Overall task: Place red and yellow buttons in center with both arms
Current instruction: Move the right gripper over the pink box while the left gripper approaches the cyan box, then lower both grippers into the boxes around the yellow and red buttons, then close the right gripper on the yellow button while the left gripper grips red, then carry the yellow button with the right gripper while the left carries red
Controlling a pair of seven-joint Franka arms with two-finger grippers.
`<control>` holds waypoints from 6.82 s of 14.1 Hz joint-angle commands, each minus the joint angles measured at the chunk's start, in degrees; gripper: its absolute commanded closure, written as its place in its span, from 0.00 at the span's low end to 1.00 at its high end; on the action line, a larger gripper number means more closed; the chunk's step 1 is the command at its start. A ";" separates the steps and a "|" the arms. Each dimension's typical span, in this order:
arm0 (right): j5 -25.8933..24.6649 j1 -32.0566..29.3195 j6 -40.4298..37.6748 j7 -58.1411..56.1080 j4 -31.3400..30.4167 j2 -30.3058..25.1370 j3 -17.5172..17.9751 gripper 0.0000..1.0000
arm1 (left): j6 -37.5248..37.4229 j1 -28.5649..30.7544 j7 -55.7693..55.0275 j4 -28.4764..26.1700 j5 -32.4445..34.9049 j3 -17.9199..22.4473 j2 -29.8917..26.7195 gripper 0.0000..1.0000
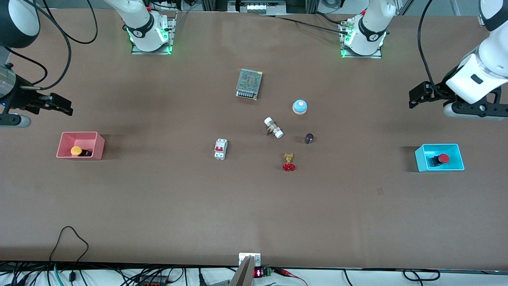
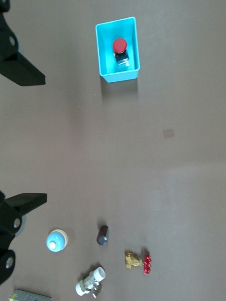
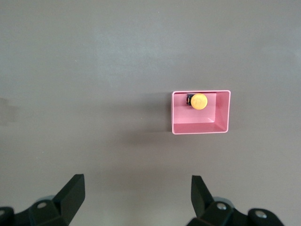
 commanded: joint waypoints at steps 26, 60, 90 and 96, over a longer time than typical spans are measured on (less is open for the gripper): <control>-1.80 -11.12 20.61 -7.00 -0.58 27.81 -0.39 0.00 | 32.20 23.65 25.97 -2.58 2.22 0.11 28.77 0.00; -1.54 -12.09 22.64 -11.38 0.12 31.06 -0.30 0.51 | 46.09 25.06 26.87 -10.40 -0.53 0.11 30.89 0.66; 7.78 14.61 13.40 14.95 5.30 26.05 0.14 0.76 | 27.80 -12.29 -12.59 -14.52 0.52 -0.68 19.11 0.67; 8.92 18.93 19.37 24.37 5.22 30.44 0.14 0.76 | 40.51 -13.70 -14.26 -26.37 0.44 -1.21 15.86 0.67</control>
